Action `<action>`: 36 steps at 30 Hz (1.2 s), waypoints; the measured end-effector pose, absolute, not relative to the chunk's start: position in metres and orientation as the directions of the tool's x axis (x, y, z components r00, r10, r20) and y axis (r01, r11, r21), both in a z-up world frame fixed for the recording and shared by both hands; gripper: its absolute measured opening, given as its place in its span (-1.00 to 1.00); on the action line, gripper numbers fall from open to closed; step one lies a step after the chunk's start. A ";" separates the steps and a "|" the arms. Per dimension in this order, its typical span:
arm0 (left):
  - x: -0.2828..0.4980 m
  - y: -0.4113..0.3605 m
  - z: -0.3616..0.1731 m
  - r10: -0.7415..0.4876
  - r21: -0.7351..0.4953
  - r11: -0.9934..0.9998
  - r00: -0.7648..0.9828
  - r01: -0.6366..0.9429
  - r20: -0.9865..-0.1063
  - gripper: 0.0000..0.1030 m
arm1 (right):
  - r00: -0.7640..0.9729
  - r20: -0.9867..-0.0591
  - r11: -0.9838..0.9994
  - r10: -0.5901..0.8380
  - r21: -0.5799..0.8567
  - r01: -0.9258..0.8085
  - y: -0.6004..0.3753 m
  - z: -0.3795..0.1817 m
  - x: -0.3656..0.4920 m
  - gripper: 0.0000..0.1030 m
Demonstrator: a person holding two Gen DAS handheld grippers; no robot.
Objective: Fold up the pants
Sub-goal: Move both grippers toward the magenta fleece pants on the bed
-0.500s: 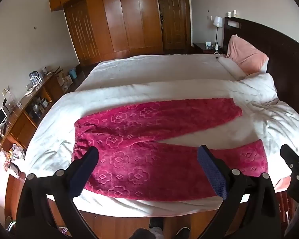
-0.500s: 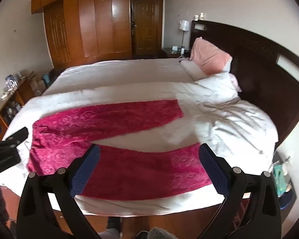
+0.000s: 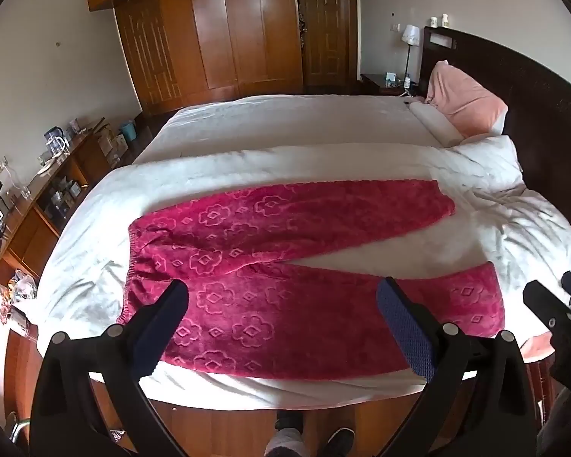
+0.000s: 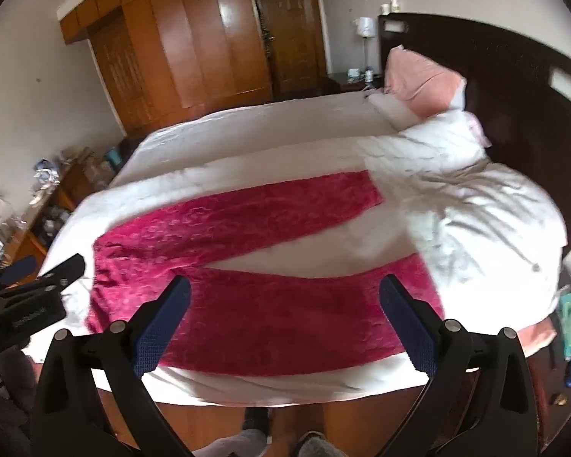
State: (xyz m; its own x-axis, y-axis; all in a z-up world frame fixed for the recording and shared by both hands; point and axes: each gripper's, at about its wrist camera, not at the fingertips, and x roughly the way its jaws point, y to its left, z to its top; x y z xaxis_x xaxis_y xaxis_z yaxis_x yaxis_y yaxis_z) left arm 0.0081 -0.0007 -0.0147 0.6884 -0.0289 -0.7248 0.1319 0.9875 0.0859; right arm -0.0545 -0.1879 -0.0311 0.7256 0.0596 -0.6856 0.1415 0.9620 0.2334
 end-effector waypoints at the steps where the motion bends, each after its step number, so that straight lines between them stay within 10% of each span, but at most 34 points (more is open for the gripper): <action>1: 0.009 0.001 -0.014 -0.031 0.083 0.988 0.690 0.131 -0.723 0.91 | 0.721 -0.687 0.958 0.090 0.257 0.126 -0.189 -0.032 -0.052 0.95; 36: 0.091 0.048 -0.043 -0.046 0.055 0.989 0.636 0.138 -0.770 0.88 | 0.648 -0.724 0.910 0.235 0.398 0.114 -0.153 -0.061 0.021 0.95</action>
